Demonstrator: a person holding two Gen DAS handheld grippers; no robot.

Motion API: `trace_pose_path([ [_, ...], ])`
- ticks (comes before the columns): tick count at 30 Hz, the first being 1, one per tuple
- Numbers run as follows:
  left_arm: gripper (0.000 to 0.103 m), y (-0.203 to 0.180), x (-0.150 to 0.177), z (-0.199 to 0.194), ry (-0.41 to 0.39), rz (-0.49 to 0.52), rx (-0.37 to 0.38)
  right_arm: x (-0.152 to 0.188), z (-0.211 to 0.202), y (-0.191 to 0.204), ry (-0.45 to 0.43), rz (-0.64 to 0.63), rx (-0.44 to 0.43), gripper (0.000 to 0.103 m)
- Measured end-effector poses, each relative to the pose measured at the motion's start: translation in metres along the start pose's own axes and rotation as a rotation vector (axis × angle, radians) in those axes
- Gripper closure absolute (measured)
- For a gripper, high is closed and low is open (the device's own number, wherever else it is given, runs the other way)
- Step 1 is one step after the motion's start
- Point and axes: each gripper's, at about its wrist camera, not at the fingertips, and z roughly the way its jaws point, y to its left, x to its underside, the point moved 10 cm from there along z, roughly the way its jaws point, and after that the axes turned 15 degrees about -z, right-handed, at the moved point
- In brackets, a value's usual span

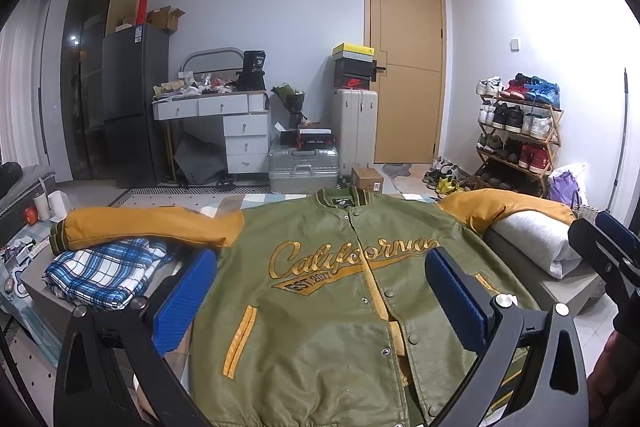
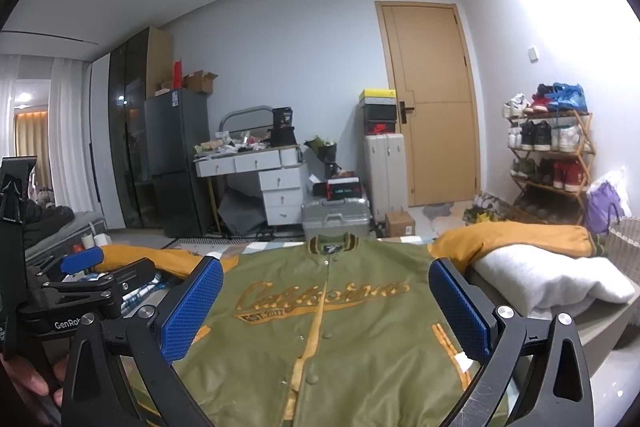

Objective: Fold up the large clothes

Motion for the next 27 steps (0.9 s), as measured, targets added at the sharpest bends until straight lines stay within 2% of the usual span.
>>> trace_pose_path([
  [27, 0.001, 0.0056, 0.0020, 0.0015, 0.009, -0.009, -0.002, 0.0019, -0.0011, 0.0048, 0.000, 0.004, -0.003, 0.000],
])
